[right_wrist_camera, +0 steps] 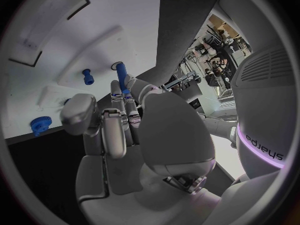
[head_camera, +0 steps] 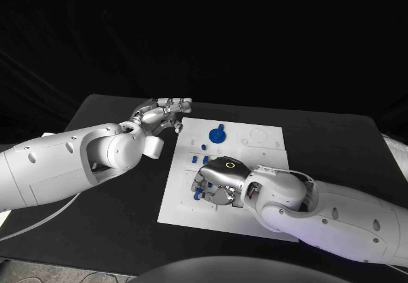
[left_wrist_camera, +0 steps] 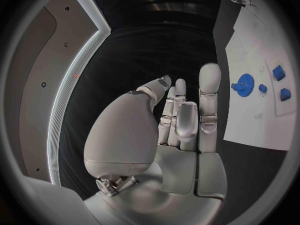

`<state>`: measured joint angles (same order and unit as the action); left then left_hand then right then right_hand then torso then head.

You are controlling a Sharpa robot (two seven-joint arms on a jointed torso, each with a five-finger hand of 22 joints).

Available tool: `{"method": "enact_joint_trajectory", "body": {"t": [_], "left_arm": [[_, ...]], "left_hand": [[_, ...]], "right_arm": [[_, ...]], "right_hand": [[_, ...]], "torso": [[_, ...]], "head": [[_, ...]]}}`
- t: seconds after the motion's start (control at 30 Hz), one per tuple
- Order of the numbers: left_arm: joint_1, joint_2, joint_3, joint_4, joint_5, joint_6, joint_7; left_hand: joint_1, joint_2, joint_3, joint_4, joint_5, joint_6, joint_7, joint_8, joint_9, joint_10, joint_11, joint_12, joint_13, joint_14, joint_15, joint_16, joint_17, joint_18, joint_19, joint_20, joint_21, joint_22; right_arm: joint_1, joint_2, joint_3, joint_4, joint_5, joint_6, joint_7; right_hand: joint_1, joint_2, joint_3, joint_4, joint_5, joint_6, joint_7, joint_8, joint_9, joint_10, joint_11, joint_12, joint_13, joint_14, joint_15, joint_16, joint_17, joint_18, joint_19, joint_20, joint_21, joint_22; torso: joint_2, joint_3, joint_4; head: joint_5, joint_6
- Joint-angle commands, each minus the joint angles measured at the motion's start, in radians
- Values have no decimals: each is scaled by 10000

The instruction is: Assemble the parts on the task board

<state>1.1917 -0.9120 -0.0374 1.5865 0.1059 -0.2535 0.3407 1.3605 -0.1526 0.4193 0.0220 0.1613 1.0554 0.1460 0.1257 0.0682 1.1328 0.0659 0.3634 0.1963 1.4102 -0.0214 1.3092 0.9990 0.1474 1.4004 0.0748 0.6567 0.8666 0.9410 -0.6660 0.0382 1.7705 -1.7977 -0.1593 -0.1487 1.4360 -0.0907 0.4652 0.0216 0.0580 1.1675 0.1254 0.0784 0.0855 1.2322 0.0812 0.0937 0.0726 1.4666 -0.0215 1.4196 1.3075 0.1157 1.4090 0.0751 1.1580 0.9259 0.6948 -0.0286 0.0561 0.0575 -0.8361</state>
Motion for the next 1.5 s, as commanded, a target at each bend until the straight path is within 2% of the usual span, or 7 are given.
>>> {"method": "enact_joint_trajectory", "body": {"t": [0.03,0.4,0.73,1.03,1.37,1.5], "left_arm": [[3,21,5,2,-34,198,41],[3,8,5,0,-34,203,29],[3,-2,5,-19,-34,213,12],[2,-16,5,-21,-34,216,5],[1,-23,5,-8,-34,218,0],[1,-25,5,2,-34,213,-4]], "left_hand": [[6,108,-24,-45,38,-50,14,38,-3,-39,6,19,12,-2,39,30,-10,120,47,24,-34,-10],[6,108,-24,-45,38,-50,14,38,-3,-39,6,19,12,-2,39,30,-10,120,47,24,-34,-10],[6,108,-24,-45,38,-50,14,38,-3,-39,6,19,12,-2,39,30,-10,120,47,24,-34,-10],[13,120,-24,-56,36,-58,17,46,-2,-73,9,60,27,-8,41,27,-27,121,46,27,-40,-14],[13,120,-24,-56,36,-58,17,46,-2,-73,9,60,27,-8,41,27,-27,121,46,27,-40,-14],[13,120,-24,-56,36,-58,17,46,-2,-73,9,60,27,-8,41,27,-27,121,46,27,-40,-14]], "right_arm": [[-36,18,-16,-34,-93,331,91],[-43,25,-19,-44,-501,636,-250],[-45,-75,-17,100,-817,466,-439],[-44,-149,-13,155,-880,535,-505],[-41,-65,-13,115,-888,782,-579],[-34,54,-14,70,-888,830,-614]], "right_hand": [[70,-4,55,18,35,4,32,21,8,302,-246,-22,13,617,-68,49,270,44,-15,-49,49,-9],[29,-11,67,12,29,-1,44,11,8,302,-233,-44,14,615,-58,47,265,43,-21,-45,47,-12],[15,-9,77,7,29,7,41,13,10,313,-235,-50,17,618,-55,59,284,36,-15,-43,70,24],[12,-8,79,6,29,10,41,13,11,316,-235,-50,18,618,-54,61,286,35,-14,-43,75,30],[-31,-23,79,3,18,22,39,15,15,332,-234,-62,22,618,-52,67,295,34,-16,-41,82,39],[-171,-100,65,10,7,-54,59,-43,-1,262,-208,-154,9,606,-33,39,250,37,-40,-25,60,4]], "torso": [[-2,-1,-7],[-5,-1,-1],[-1,4,-10],[-6,5,5],[-5,-7,-9],[-10,-16,-1]], "head": [[6,-6],[-24,-45],[-40,-56],[-59,-59],[-72,-66],[-97,-56]]}}
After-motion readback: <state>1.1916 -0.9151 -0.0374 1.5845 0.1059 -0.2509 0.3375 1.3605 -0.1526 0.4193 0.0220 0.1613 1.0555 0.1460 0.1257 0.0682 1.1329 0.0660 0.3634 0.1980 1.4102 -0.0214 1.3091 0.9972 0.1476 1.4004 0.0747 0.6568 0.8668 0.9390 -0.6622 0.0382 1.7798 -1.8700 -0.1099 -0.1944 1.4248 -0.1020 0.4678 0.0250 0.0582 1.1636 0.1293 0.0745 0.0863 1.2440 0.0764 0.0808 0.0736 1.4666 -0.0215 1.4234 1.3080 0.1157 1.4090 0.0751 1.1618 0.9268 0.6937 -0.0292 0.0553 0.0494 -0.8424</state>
